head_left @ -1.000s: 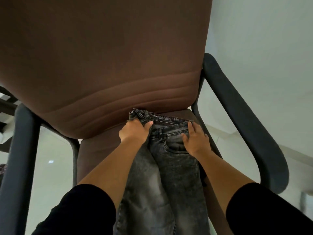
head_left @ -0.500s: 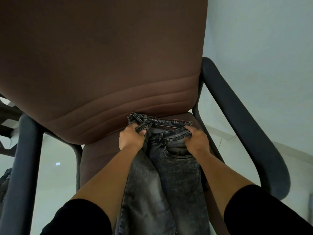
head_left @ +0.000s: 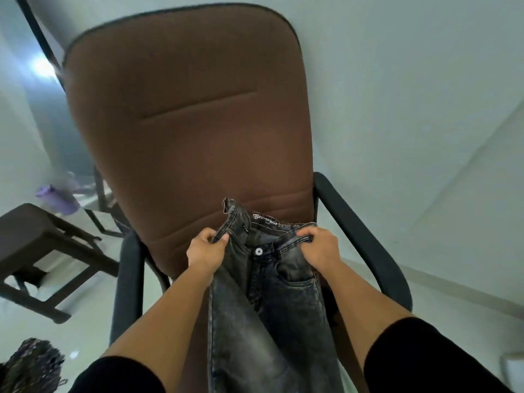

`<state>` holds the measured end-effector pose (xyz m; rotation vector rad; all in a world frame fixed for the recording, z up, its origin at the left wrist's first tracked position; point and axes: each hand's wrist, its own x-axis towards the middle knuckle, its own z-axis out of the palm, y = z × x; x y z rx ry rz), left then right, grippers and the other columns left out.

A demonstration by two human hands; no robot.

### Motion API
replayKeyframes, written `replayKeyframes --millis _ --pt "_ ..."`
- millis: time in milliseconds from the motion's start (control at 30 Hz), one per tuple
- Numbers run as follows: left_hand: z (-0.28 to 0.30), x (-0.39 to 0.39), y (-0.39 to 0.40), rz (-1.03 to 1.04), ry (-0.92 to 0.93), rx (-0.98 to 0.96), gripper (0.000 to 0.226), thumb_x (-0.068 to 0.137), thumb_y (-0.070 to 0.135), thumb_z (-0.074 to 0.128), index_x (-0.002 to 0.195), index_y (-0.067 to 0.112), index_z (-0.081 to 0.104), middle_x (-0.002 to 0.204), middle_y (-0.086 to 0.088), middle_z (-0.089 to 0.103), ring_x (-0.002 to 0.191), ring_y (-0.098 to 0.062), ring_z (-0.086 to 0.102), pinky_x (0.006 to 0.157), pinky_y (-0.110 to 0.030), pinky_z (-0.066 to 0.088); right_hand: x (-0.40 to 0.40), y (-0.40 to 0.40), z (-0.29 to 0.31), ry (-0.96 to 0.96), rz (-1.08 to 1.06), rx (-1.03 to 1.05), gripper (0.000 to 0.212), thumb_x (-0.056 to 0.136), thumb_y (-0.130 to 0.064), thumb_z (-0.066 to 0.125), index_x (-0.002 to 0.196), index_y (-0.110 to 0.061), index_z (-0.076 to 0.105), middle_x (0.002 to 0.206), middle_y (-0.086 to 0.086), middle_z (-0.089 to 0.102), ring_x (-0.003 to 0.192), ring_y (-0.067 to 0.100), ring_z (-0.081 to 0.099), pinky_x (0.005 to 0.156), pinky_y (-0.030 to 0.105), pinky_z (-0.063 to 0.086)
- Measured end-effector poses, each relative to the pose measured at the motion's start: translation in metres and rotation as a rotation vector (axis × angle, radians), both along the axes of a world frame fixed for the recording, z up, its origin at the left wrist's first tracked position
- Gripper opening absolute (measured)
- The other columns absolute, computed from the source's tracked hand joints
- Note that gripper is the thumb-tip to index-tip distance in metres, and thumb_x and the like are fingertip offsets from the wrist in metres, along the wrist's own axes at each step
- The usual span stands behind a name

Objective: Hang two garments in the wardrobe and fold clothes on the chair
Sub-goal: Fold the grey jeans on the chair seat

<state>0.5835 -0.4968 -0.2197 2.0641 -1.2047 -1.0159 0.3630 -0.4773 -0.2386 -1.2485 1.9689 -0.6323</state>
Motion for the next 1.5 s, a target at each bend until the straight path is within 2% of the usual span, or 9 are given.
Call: replayKeyframes --millis 200,300,400,533,733,933,1100,1300,1500 --pt "0.082 0.011 0.088 -0.299 0.328 -0.208 0.028 0.092 0.018 0.058 0.07 0.015 0.041 0.066 0.004 0.043 0.063 -0.011 0.036 0.058 -0.025 0.025 0.031 0.071 0.093 -0.111 -0.188 -0.21 0.013 0.082 -0.009 0.066 0.091 -0.01 0.074 0.085 0.006 0.066 0.074 0.019 0.059 0.072 0.027 0.048" --pt "0.118 0.02 0.129 -0.451 0.464 -0.3 0.027 0.092 0.009 0.057 0.074 0.012 0.038 0.107 0.003 0.062 0.1 -0.005 0.055 0.08 -0.018 0.039 0.055 0.111 0.15 -0.179 -0.268 -0.344 0.038 0.083 -0.035 0.067 0.085 0.003 0.071 0.081 0.017 0.069 0.074 0.03 0.064 0.08 0.042 0.054" --pt "0.157 0.025 0.161 -0.611 0.547 -0.383 0.022 0.09 0.006 0.058 0.077 0.008 0.041 0.138 0.005 0.049 0.13 -0.007 0.041 0.107 -0.028 0.036 0.079 0.148 0.209 -0.22 -0.244 -0.414 0.058 0.076 -0.057 0.066 0.09 -0.001 0.071 0.09 0.015 0.071 0.087 0.031 0.066 0.083 0.04 0.052" --pt "0.206 0.021 0.191 -0.808 0.506 -0.496 0.022 0.089 0.01 0.061 0.073 0.011 0.046 0.146 0.006 0.038 0.133 -0.003 0.03 0.105 -0.028 0.028 0.094 0.198 0.276 -0.195 -0.191 -0.542 0.033 0.07 -0.055 0.073 0.08 -0.024 0.071 0.087 -0.006 0.069 0.089 0.012 0.063 0.083 0.029 0.049" --pt "0.254 0.01 0.222 -1.004 0.454 -0.591 0.013 0.085 0.027 0.066 0.076 0.02 0.059 0.142 0.013 0.035 0.137 -0.002 0.024 0.103 -0.028 0.025 0.083 0.24 0.33 -0.033 -0.192 -0.667 0.023 0.081 -0.031 0.068 0.098 -0.015 0.073 0.087 -0.001 0.069 0.086 0.018 0.064 0.077 0.031 0.049" --pt "0.296 0.013 0.218 -0.57 0.314 -0.766 0.047 0.079 0.053 0.064 0.115 0.023 0.055 0.139 0.003 0.044 0.13 -0.016 0.04 0.106 -0.034 0.033 0.053 0.28 0.356 -0.042 -0.113 -0.642 0.017 0.089 -0.017 0.06 0.103 -0.02 0.069 0.099 0.002 0.068 0.096 0.021 0.064 0.091 0.035 0.051" --pt "0.33 -0.007 0.219 -0.607 0.539 -0.577 0.095 0.065 0.058 0.074 0.14 0.015 0.034 0.134 -0.002 0.047 0.125 -0.02 0.047 0.104 -0.034 0.038 0.016 0.312 0.384 -0.165 0.033 -0.647 0.019 0.093 -0.008 0.055 0.104 -0.02 0.064 0.104 0.002 0.066 0.098 0.019 0.062 0.098 0.037 0.048" --pt "0.373 -0.04 0.245 -0.459 0.407 -0.854 0.043 0.071 0.033 0.08 0.105 0.018 0.059 0.106 -0.002 0.064 0.096 -0.018 0.059 0.088 -0.03 0.046 -0.025 0.339 0.416 -0.12 -0.032 -0.832 0.025 0.091 -0.005 0.056 0.093 -0.029 0.056 0.1 0.01 0.064 0.089 0.021 0.061 0.083 0.035 0.051" --pt "0.422 -0.069 0.282 -0.377 0.43 -1.02 0.018 0.076 0.023 0.076 0.09 0.015 0.068 0.089 -0.003 0.067 0.086 -0.017 0.062 0.079 -0.028 0.048 -0.049 0.352 0.418 -0.282 -0.082 -0.883 0.063 0.086 -0.025 0.067 0.136 -0.037 0.03 0.113 0.004 0.06 0.103 0.018 0.061 0.094 0.039 0.05"
